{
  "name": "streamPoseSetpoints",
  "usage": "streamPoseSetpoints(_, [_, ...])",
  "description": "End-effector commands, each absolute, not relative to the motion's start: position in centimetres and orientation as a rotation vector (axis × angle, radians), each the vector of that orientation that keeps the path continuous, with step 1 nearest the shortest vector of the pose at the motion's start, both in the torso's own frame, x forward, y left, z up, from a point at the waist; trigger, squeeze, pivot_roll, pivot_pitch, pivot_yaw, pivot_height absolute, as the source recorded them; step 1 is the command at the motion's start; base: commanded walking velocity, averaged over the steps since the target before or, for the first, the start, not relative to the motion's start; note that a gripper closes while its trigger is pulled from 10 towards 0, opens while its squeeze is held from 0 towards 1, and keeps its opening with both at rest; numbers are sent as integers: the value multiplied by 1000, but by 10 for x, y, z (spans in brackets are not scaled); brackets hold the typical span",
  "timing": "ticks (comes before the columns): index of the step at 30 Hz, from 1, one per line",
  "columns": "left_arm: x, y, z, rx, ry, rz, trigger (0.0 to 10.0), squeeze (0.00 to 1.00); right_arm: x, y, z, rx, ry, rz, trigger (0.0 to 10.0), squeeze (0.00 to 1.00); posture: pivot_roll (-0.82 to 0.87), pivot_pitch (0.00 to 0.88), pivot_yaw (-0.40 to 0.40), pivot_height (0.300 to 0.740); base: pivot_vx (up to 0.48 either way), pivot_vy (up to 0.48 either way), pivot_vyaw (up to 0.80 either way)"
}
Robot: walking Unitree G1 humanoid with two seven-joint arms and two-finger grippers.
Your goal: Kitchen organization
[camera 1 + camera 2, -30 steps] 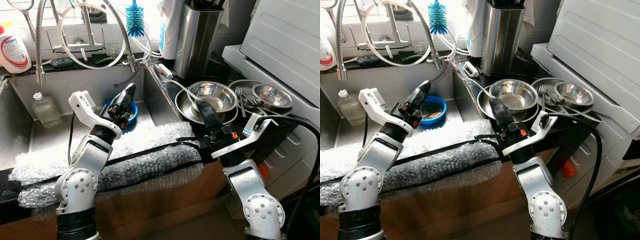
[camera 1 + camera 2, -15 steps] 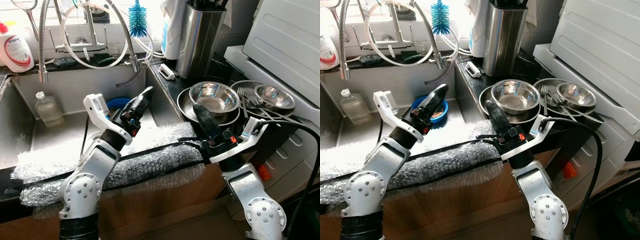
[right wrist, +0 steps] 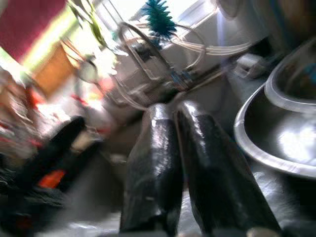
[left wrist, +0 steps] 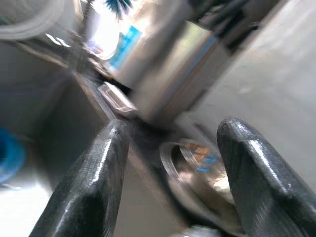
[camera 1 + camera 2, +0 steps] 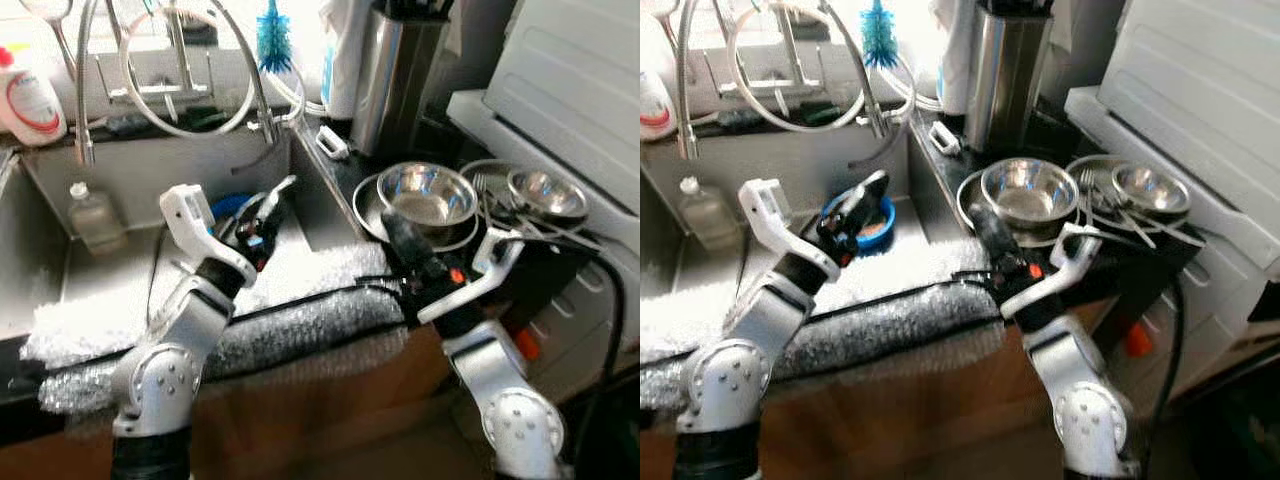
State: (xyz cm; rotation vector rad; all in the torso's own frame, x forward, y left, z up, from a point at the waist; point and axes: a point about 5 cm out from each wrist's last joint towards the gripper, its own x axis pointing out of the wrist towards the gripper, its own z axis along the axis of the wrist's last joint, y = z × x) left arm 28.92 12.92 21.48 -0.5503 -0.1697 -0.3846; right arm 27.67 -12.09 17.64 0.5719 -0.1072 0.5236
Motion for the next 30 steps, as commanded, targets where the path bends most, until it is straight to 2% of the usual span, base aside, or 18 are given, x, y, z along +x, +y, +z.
streamPoseSetpoints(1, [293, 129, 221, -471, -214, -339, 10000, 0, 281, -121, 184, 455, -149, 478, 10000, 0, -87, 0, -72, 740, 0, 0, 0])
streamPoseSetpoints(3, [295, 133, 225, -340, -254, -279, 10000, 0, 283, -120, 192, 405, -176, 472, 10000, 0, -84, 0, -74, 740, 0, 0, 0])
streamPoseSetpoints(8, [296, 134, 226, -315, -259, -253, 10000, 0, 284, -117, 193, 390, -172, 490, 10000, 0, -85, 0, -74, 740, 0, 0, 0])
streamPoseSetpoints(11, [295, 131, 222, -266, -253, -259, 10000, 0, 286, -114, 189, 308, -132, 489, 10000, 0, -85, 0, -74, 740, 0, 0, 0])
streamPoseSetpoints(13, [293, 127, 218, -191, -247, -271, 10000, 0, 295, -115, 177, 123, -35, 440, 10000, 0, -84, 0, -74, 740, 0, 0, 0])
streamPoseSetpoints(20, [293, 122, 214, -120, -259, -281, 10000, 0, 310, -126, 168, 75, 51, 326, 10000, 0, -83, 0, -72, 740, 0, 0, 0])
streamPoseSetpoints(21, [293, 122, 214, -113, -261, -283, 10000, 0, 311, -127, 168, 84, 56, 325, 10000, 1000, -82, 0, -71, 740, 0, 0, 0])
streamPoseSetpoints(30, [293, 120, 215, -70, -273, -295, 10000, 0, 316, -124, 171, 133, 66, 306, 10000, 1000, -85, 0, -63, 740, 0, 0, 0])
